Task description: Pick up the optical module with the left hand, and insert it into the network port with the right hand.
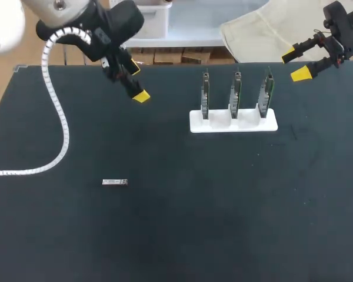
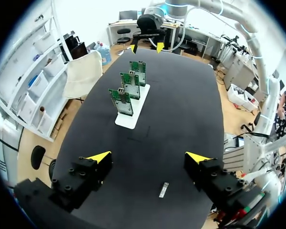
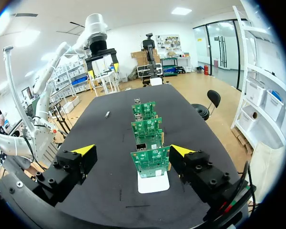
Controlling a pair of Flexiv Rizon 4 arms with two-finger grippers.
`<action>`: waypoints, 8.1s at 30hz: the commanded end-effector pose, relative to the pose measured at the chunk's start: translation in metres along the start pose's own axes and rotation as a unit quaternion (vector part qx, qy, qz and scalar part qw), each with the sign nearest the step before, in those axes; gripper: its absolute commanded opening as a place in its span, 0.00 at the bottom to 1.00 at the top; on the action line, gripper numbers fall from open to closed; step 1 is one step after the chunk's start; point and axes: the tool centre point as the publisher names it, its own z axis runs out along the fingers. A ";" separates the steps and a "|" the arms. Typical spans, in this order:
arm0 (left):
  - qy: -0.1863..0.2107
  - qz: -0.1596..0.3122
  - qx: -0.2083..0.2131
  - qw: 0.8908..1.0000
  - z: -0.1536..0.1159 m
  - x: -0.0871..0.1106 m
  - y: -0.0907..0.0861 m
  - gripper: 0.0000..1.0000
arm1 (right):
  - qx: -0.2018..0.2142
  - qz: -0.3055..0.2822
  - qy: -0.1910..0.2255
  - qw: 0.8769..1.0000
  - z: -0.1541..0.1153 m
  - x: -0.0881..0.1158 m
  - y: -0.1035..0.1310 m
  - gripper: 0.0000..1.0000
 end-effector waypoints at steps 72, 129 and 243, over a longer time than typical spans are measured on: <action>0.234 0.108 0.002 0.966 0.121 0.195 -0.059 1.00 | 0.002 -0.001 0.000 1.000 0.000 0.000 0.002 1.00; 0.268 0.060 0.001 0.962 0.144 0.206 -0.060 0.36 | 0.002 -0.001 0.000 1.000 0.000 0.000 0.002 1.00; -0.352 0.142 -0.040 0.924 0.046 -0.184 0.085 0.00 | 0.002 -0.001 0.000 1.000 0.000 0.000 0.002 1.00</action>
